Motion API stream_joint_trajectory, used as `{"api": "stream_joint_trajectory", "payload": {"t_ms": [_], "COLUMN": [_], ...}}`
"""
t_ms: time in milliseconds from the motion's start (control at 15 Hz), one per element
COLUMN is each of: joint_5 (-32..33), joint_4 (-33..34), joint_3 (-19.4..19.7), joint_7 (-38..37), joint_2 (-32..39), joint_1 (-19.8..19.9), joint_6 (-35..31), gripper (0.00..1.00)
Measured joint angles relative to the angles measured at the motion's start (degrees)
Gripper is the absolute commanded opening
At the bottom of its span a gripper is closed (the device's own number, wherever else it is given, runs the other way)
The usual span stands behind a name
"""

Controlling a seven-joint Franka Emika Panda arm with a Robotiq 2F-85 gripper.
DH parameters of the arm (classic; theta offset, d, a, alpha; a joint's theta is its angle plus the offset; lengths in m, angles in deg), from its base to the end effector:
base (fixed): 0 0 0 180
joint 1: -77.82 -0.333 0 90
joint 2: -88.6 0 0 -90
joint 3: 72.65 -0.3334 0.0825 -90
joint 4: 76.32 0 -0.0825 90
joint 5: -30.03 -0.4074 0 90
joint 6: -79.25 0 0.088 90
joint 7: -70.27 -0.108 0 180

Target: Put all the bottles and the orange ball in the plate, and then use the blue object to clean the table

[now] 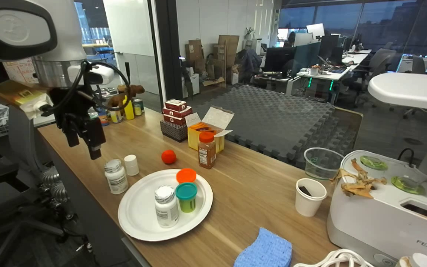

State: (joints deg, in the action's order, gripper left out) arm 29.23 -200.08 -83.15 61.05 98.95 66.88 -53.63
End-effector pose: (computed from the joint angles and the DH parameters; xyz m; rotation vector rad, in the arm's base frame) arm 0.5371 0.2101 0.3137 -3.0891 -0.3116 0.0455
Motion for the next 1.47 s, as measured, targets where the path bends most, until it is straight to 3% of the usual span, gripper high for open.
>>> {"api": "stream_joint_trajectory", "payload": {"t_ms": [1000,1067,1200,1467], "joint_5": [4.6,4.6,4.6,4.6], "joint_4": [3.4,3.4,3.4,3.5], "joint_3": [3.3,3.4,3.7,4.1], "joint_7": [-2.1,-2.3,-2.7,-3.5], "joint_2": [6.5,6.7,7.2,7.6], "joint_1": [0.0,0.0,0.0,0.0], "joint_6": [-3.7,-3.7,-3.7,-3.7], "gripper": [0.98,0.74,0.73,0.41]}}
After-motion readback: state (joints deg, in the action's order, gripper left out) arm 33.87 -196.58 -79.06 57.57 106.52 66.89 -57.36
